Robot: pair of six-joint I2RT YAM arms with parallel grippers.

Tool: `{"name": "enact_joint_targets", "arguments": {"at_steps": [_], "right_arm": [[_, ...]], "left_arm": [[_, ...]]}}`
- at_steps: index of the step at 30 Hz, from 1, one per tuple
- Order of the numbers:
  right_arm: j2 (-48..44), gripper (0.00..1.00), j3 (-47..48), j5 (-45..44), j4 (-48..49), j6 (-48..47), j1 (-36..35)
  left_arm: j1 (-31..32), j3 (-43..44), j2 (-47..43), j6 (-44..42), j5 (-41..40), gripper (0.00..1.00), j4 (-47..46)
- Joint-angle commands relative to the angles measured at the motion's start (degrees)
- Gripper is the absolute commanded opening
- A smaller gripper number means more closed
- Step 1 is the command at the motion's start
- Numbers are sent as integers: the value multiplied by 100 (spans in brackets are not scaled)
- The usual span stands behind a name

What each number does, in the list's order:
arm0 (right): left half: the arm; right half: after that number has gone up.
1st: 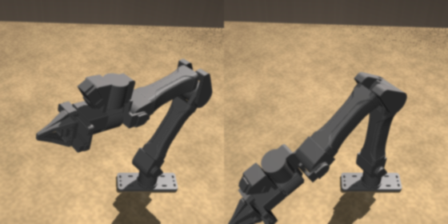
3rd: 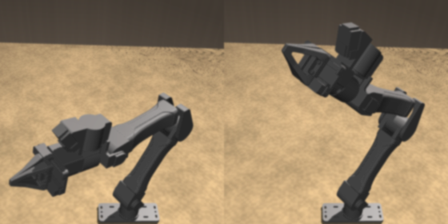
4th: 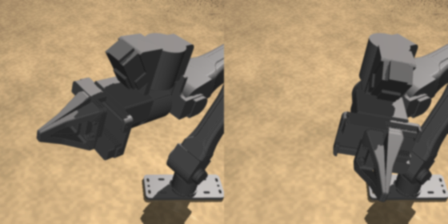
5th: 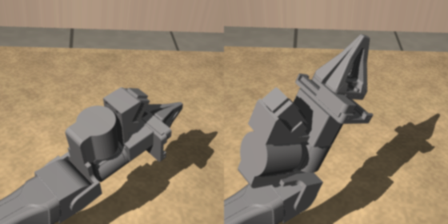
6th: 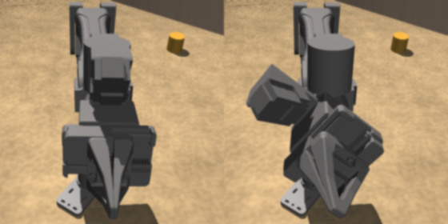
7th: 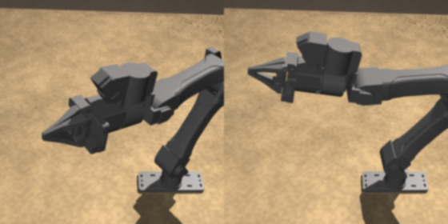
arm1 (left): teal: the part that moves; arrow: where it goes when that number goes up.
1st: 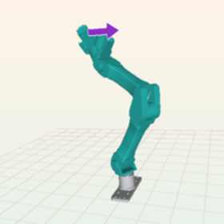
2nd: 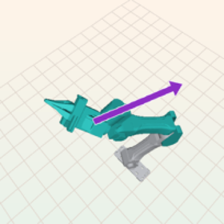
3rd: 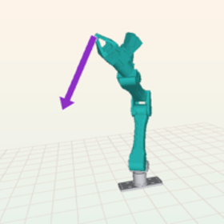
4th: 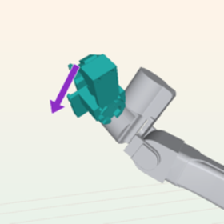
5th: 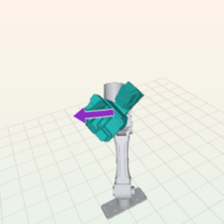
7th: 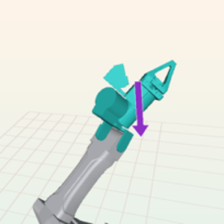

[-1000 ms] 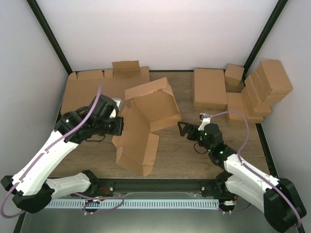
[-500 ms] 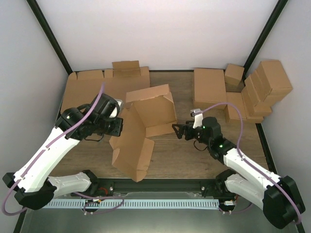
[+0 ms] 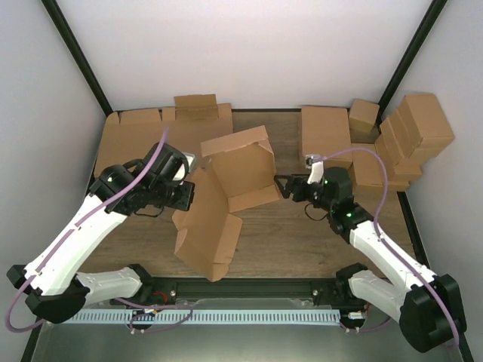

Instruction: Fold the paper box

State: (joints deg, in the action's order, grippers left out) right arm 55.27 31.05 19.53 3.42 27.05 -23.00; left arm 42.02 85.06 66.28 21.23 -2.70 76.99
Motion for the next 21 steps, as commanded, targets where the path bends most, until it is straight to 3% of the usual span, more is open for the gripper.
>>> {"name": "enact_joint_targets", "arguments": {"at_steps": [1, 7, 10, 21], "right_arm": [[-164, 83, 427, 705, 204, 504, 339], [-235, 93, 791, 762, -77, 387, 362], [-240, 94, 959, 681, -193, 512, 487], [1055, 81, 2173, 2032, -393, 809, 1624]], "left_arm": [[-8, -68, 141, -187, -24, 4, -64], [-16, -55, 276, -267, 23, 4, -174], [-9, -52, 319, -319, 65, 4, -249], [-17, -102, 423, -334, 190, 5, -477]]}}
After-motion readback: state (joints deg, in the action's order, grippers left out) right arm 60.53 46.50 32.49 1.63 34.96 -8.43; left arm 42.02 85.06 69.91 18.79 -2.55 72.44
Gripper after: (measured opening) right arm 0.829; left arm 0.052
